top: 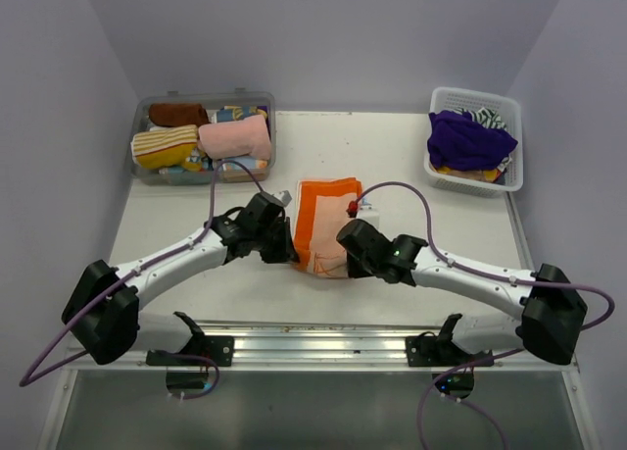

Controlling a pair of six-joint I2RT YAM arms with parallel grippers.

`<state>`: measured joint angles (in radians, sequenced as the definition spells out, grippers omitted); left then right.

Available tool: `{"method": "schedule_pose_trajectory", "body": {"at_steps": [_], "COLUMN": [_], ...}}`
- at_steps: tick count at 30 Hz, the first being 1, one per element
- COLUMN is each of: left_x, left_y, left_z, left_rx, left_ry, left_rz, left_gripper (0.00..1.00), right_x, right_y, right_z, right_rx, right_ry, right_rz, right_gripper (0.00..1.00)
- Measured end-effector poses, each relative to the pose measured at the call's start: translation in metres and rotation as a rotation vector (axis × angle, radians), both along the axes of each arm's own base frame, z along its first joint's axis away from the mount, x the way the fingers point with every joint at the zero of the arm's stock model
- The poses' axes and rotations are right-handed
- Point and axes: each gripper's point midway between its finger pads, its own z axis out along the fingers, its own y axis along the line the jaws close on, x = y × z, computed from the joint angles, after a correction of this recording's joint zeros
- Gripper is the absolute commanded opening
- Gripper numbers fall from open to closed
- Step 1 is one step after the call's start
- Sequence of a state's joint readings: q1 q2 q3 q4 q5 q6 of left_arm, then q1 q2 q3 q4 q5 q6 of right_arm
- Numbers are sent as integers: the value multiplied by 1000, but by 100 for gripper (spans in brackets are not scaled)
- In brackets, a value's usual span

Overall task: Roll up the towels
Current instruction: Roll the towel

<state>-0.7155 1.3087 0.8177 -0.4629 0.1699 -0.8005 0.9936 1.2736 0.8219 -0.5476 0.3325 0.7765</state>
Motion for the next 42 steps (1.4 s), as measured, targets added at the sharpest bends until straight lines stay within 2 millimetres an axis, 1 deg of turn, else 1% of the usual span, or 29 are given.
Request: {"method": "schedule_pose_trajectory", "body": {"at_steps": [3, 5, 10, 15, 20, 23, 24, 26, 27, 30, 31, 35, 38, 40, 42], "left_x": [14, 22, 41, 60, 78, 83, 84, 84, 85, 85, 86, 88, 88, 87, 85], "left_y": [1, 1, 3, 3, 0, -2, -2, -2, -2, 1, 2, 8, 5, 0, -7], "left_z": [3, 3, -9, -32, -54, -58, -58, -58, -57, -48, -41, -5, 19, 25, 24], "left_rx": [0, 4, 27, 57, 80, 82, 81, 82, 83, 83, 81, 56, 7, -22, -42], "left_ry": [-3, -2, 27, 65, 102, 106, 104, 102, 98, 74, 58, -25, -76, -81, -74], "left_rz": [27, 40, 75, 101, 120, 123, 124, 123, 119, 118, 122, 144, 139, 124, 103], "left_gripper": [0, 0, 0, 0, 0, 0, 1, 12, 19, 31, 32, 31, 29, 28, 27], "right_x": [16, 26, 51, 67, 80, 86, 87, 88, 88, 89, 89, 89, 88, 88, 88], "right_y": [-3, -5, -9, -9, -14, -14, -14, -14, -14, -13, -13, -12, -12, -11, -11], "right_z": [4, 4, -4, -22, -47, -51, -52, -52, -52, -52, -52, -52, -52, -52, -52], "right_rx": [-2, -7, -40, -76, -81, -73, -71, -71, -70, -68, -66, -59, -53, -48, -45], "right_ry": [-12, -14, -10, 11, 67, 66, 65, 65, 64, 62, 62, 65, 70, 74, 75], "right_rz": [-26, -43, -76, -85, -117, -129, -133, -133, -133, -134, -134, -138, -138, -139, -139], "right_gripper": [1, 1, 1, 0, 0, 0, 0, 0, 0, 0, 0, 0, 0, 0, 0]}}
